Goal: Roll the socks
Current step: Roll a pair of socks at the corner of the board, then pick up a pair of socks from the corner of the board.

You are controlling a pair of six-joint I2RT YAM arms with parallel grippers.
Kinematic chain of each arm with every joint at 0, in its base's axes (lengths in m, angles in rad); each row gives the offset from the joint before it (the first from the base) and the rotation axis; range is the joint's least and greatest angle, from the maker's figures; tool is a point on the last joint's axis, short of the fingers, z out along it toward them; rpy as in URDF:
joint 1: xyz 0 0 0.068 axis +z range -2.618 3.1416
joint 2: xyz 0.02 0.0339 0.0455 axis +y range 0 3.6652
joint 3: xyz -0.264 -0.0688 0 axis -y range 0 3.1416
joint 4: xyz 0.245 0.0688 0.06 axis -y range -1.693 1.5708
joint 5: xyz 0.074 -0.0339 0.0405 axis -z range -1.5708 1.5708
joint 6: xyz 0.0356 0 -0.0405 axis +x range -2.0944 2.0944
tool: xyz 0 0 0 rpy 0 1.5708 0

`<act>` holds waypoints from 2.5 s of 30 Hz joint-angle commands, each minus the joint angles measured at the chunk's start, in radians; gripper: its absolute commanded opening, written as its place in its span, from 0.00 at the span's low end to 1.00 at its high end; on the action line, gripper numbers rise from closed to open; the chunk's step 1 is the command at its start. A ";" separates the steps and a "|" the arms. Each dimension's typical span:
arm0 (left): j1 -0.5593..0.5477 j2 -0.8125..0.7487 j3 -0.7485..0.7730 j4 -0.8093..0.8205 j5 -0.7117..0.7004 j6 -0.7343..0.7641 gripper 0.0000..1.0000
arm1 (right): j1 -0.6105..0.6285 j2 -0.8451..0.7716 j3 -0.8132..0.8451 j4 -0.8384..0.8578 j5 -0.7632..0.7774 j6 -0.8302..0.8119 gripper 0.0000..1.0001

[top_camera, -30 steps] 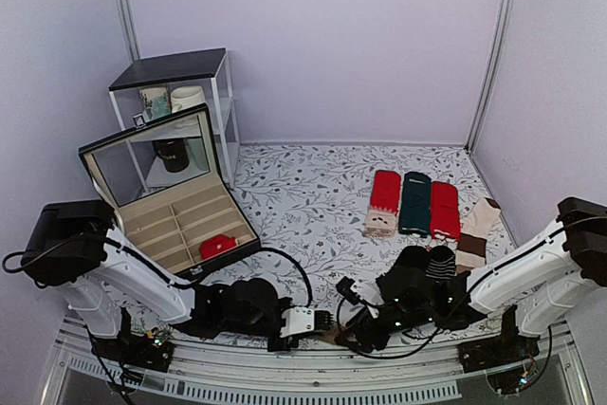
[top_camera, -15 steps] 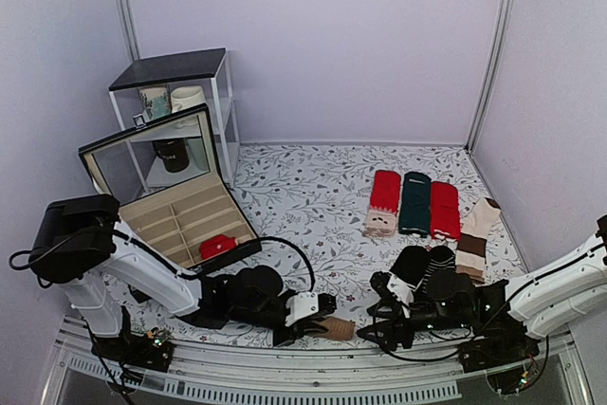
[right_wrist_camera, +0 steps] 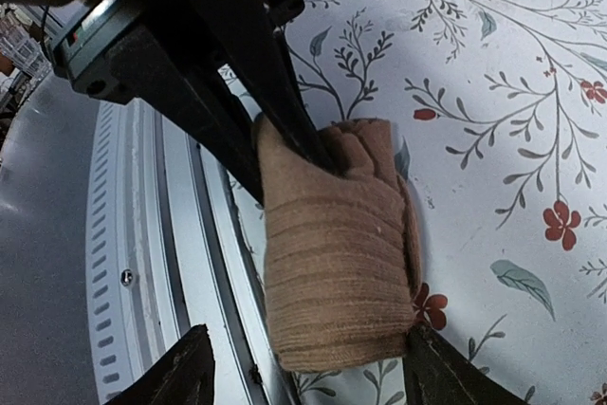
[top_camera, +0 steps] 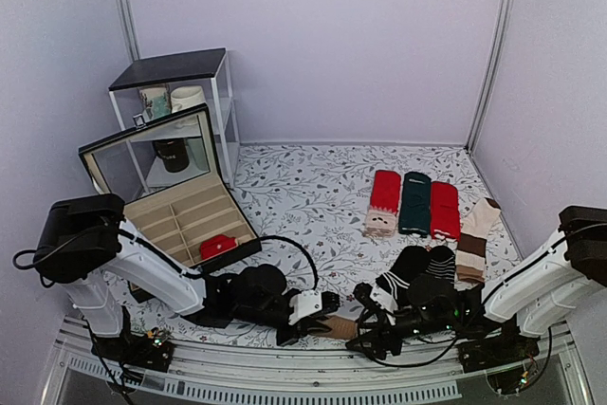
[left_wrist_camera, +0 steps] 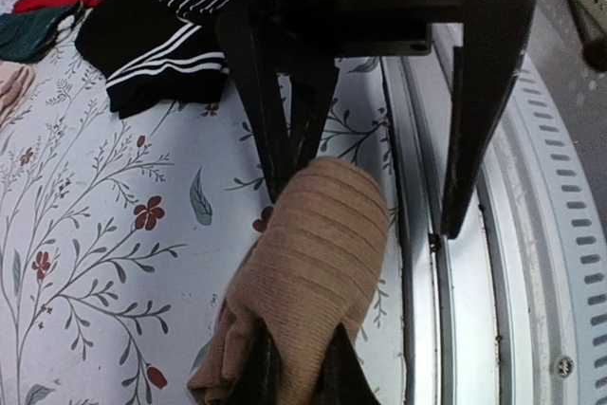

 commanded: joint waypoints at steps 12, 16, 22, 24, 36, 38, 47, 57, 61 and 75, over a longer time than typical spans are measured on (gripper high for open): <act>0.013 0.091 -0.019 -0.208 0.015 -0.015 0.00 | -0.014 0.114 0.078 0.060 -0.025 0.071 0.67; 0.013 0.092 -0.018 -0.210 0.016 -0.015 0.00 | -0.034 0.125 0.084 0.074 -0.025 0.089 0.62; 0.013 0.105 -0.012 -0.215 0.015 -0.010 0.00 | -0.070 0.162 0.090 0.078 -0.105 0.122 0.36; 0.014 0.109 -0.010 -0.216 0.012 -0.012 0.00 | -0.076 0.181 0.090 0.077 -0.135 0.141 0.25; -0.022 -0.124 -0.073 -0.081 -0.258 0.143 0.41 | -0.134 0.339 0.076 0.043 -0.223 0.315 0.09; -0.027 -0.199 -0.094 -0.058 -0.262 0.219 0.42 | -0.139 0.362 0.087 0.030 -0.234 0.327 0.09; -0.053 -0.242 -0.128 -0.094 -0.186 0.430 0.61 | -0.162 0.414 0.103 -0.025 -0.284 0.348 0.08; -0.084 -0.163 -0.050 -0.170 -0.207 0.508 0.70 | -0.169 0.407 0.111 -0.095 -0.294 0.348 0.08; -0.102 -0.129 -0.003 -0.212 -0.250 0.536 0.70 | -0.172 0.407 0.118 -0.116 -0.302 0.348 0.08; -0.116 -0.038 0.003 -0.165 -0.429 0.616 0.65 | -0.178 0.392 0.136 -0.184 -0.326 0.348 0.08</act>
